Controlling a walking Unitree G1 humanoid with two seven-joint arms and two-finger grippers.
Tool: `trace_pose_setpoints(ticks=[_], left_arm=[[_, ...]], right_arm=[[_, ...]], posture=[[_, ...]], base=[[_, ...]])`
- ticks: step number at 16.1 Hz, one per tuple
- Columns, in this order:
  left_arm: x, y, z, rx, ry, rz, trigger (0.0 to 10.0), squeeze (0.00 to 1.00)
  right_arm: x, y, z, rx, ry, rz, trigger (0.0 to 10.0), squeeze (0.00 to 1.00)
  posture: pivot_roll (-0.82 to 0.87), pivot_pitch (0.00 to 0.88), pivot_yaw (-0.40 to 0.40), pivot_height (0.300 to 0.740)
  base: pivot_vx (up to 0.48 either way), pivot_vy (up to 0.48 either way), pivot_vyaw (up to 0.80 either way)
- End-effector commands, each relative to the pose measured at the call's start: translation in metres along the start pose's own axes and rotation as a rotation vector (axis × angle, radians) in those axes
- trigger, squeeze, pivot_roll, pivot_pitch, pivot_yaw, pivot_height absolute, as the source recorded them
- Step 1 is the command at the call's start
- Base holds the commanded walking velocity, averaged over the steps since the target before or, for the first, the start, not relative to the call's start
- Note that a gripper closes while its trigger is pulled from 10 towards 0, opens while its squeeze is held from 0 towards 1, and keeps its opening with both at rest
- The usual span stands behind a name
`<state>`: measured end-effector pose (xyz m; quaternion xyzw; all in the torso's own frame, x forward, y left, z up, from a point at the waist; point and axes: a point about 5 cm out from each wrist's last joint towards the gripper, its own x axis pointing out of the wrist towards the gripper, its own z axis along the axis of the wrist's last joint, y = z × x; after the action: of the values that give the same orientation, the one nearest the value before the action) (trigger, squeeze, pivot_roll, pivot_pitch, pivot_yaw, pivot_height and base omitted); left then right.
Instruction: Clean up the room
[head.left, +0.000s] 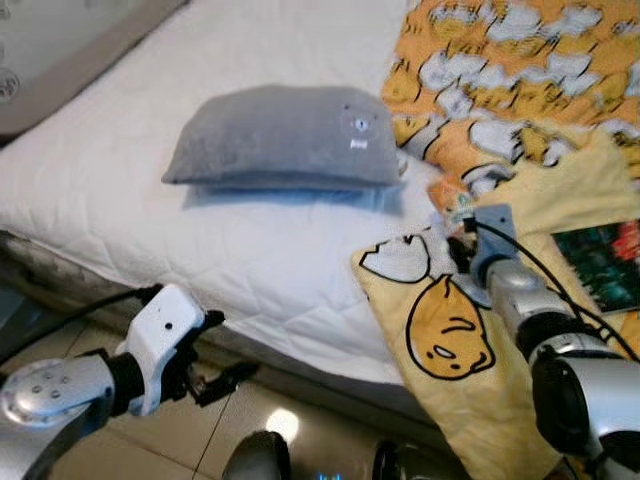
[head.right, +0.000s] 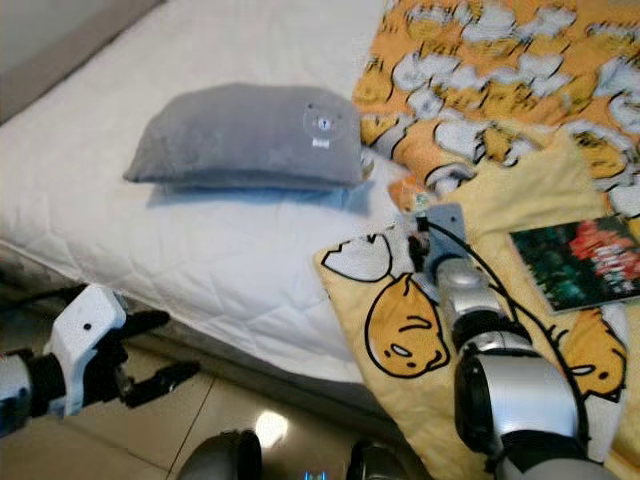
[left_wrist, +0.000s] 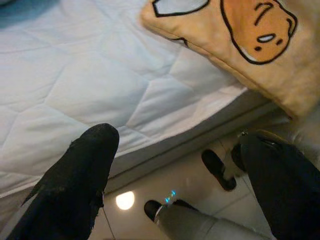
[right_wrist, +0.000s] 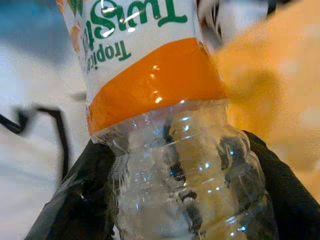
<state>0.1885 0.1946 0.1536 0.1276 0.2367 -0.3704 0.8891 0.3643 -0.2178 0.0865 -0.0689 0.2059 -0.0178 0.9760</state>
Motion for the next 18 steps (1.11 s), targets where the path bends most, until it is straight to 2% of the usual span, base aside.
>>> trace_pose_setpoints(ticks=[1, 3, 5, 6, 8, 9, 10, 12, 13, 15, 17, 18], left_arm=[[0.006, 0.001, -0.005, -0.021, -0.009, 0.012, 10.0, 0.28], [0.016, 0.009, -0.011, -0.052, -0.027, 0.059, 10.0, 0.28], [0.030, 0.017, -0.011, -0.079, -0.066, 0.171, 10.0, 0.27], [0.037, 0.020, -0.012, -0.117, -0.073, 0.222, 10.0, 0.26], [0.049, 0.019, -0.009, -0.136, -0.097, 0.268, 10.0, 0.13], [0.056, 0.022, -0.003, -0.122, -0.130, 0.355, 10.0, 0.05], [0.064, 0.027, -0.003, -0.128, -0.126, 0.447, 10.0, 0.06], [0.067, 0.030, 0.001, -0.133, -0.145, 0.494, 10.0, 0.06], [0.072, 0.033, 0.006, -0.135, -0.167, 0.523, 10.0, 0.05], [0.080, 0.039, 0.001, -0.165, -0.154, 0.582, 10.0, 0.05], [0.084, 0.044, 0.001, -0.166, -0.155, 0.612, 10.0, 0.04], [0.084, 0.046, -0.001, -0.169, -0.152, 0.646, 10.0, 0.04]], right_arm=[[0.000, 0.003, 0.007, 0.033, -0.059, 0.039, 0.0, 0.00], [-0.001, 0.005, 0.007, 0.090, -0.101, 0.055, 0.0, 0.00], [-0.005, 0.009, 0.007, 0.158, -0.177, 0.091, 0.1, 0.00], [-0.008, 0.010, 0.003, 0.227, -0.175, 0.095, 10.0, 0.00], [-0.018, 0.013, -0.002, 0.257, -0.213, 0.143, 10.0, 0.00], [-0.033, 0.026, -0.004, 0.273, -0.255, 0.198, 10.0, 0.00], [-0.048, 0.040, -0.007, 0.231, -0.291, 0.240, 10.0, 0.00], [-0.056, 0.047, -0.011, 0.226, -0.288, 0.238, 10.0, 0.00], [-0.062, 0.053, -0.012, 0.265, -0.273, 0.250, 10.0, 0.00], [-0.068, 0.069, -0.015, 0.237, -0.215, 0.298, 10.0, 0.00], [-0.073, 0.075, -0.008, 0.264, -0.215, 0.320, 10.0, 0.00], [-0.075, 0.074, -0.006, 0.342, -0.202, 0.308, 10.0, 0.00]], posture=[[0.12, 0.000, 0.022, 0.740], [0.05, 0.000, 0.023, 0.740], [0.03, 0.000, 0.026, 0.740], [0.02, 0.000, 0.027, 0.740], [0.01, 0.000, 0.036, 0.740], [-0.01, 0.000, 0.066, 0.740], [-0.03, 0.000, 0.066, 0.740], [-0.04, 0.000, 0.060, 0.740], [-0.06, 0.000, 0.045, 0.740], [-0.06, 0.000, 0.035, 0.740], [-0.06, 0.000, 0.025, 0.740], [-0.06, 0.000, 0.015, 0.740]], base=[[0.000, 0.000, 0.00], [0.000, 0.000, 0.00], [0.000, 0.000, 0.00], [0.000, 0.000, 0.00], [0.000, 0.000, 0.00], [0.000, 0.000, 0.80], [0.000, 0.000, 0.80], [0.000, 0.000, 0.80], [0.000, 0.000, 0.80], [0.000, 0.000, 0.80], [0.000, 0.000, 0.80], [0.000, 0.000, 0.80]])
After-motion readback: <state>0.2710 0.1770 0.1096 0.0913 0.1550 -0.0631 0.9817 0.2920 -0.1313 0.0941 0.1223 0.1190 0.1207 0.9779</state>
